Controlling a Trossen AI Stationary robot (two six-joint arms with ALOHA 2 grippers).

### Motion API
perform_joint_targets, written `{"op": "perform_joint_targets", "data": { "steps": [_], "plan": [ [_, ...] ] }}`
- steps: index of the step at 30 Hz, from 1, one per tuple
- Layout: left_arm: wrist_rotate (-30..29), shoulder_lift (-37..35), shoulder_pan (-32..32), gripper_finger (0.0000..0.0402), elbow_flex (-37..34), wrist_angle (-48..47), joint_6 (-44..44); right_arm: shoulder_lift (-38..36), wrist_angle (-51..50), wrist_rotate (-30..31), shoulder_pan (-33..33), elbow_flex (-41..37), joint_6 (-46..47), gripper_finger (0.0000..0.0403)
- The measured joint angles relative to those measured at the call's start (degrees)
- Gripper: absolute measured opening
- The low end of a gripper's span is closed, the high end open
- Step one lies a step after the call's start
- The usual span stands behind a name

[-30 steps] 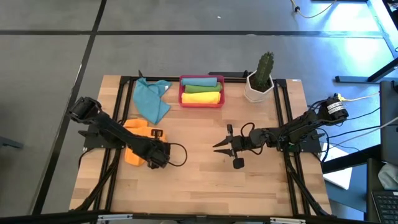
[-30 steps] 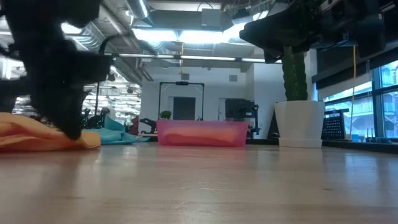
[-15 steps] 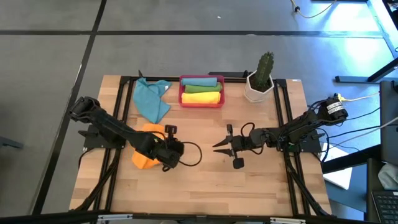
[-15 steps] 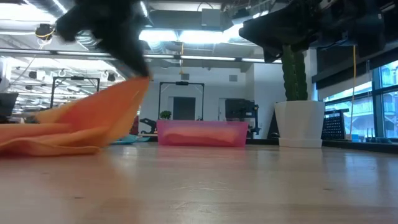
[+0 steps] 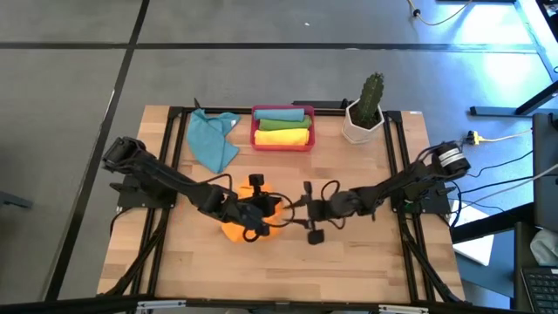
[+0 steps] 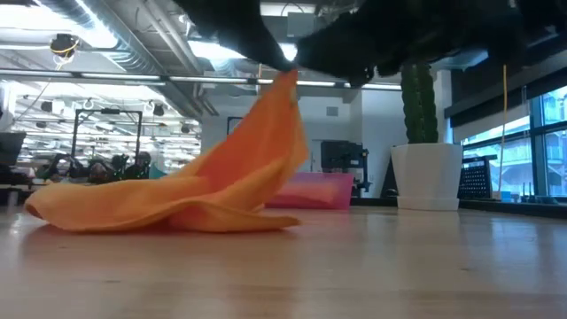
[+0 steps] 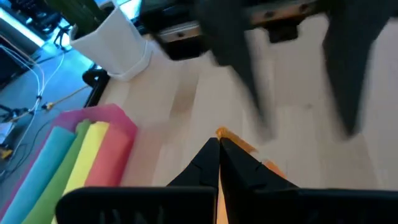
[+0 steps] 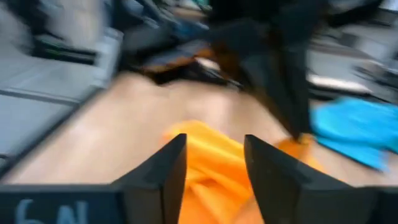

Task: Roll microfiber towels into tight, uniform cylinder then place into a basket
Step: Roll the orange towel

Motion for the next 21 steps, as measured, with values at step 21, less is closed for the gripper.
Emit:
{"op": "perform_joint_targets", "data": {
  "steps": [21],
  "plan": [
    [0.2, 2.6, 1.9, 0.0000, 0.0, 1.0, 0.4, 0.6, -11.2, 14.3, 0.0, 3.5, 1.4, 0.0180]
  ]
}}
